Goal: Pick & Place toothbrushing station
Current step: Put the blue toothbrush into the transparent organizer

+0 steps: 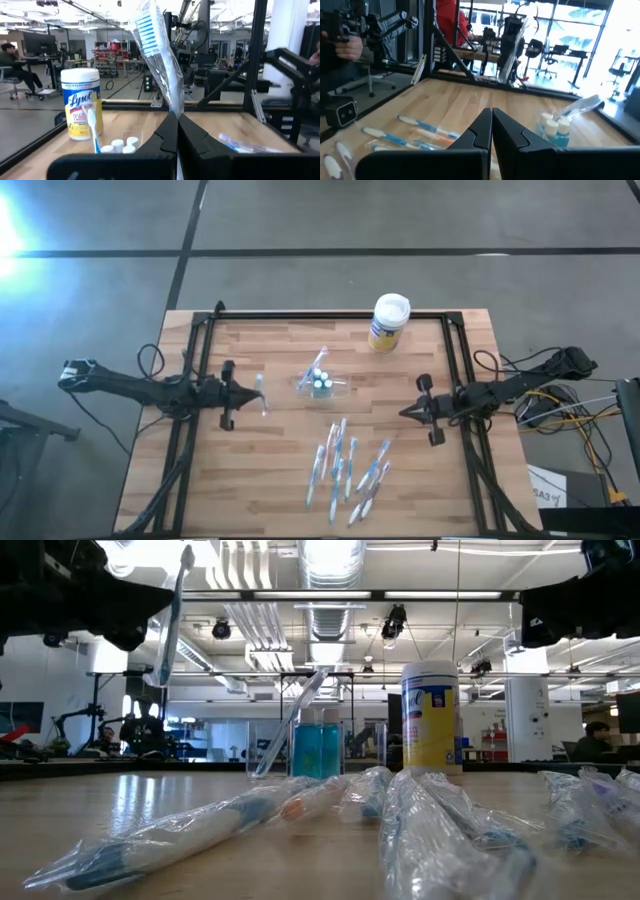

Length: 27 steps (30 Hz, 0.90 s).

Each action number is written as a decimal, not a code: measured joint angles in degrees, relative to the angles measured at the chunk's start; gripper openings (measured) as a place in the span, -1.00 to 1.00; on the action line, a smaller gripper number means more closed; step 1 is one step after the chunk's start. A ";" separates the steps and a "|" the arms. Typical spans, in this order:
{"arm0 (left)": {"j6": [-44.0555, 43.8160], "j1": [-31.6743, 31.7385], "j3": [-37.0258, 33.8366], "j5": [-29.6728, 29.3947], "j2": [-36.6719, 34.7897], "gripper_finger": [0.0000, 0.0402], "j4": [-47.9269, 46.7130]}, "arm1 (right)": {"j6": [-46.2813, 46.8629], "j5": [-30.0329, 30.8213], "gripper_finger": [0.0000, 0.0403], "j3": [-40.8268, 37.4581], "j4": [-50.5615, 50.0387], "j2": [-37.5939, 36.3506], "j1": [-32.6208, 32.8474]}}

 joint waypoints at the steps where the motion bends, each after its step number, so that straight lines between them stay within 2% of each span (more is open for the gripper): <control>1: 0.65 0.00 0.00 0.01 0.00 -1.00 -1.08 | -0.29 0.00 -0.96 0.00 0.39 -0.01 0.00; 16: 6.89 0.00 -0.06 0.83 -0.17 -1.00 -3.66 | -1.70 0.07 -0.96 0.01 4.21 0.02 0.00; 27: 6.34 0.00 -0.10 0.94 0.07 -0.99 -4.62 | 1.51 0.07 -0.96 0.01 4.21 0.07 0.00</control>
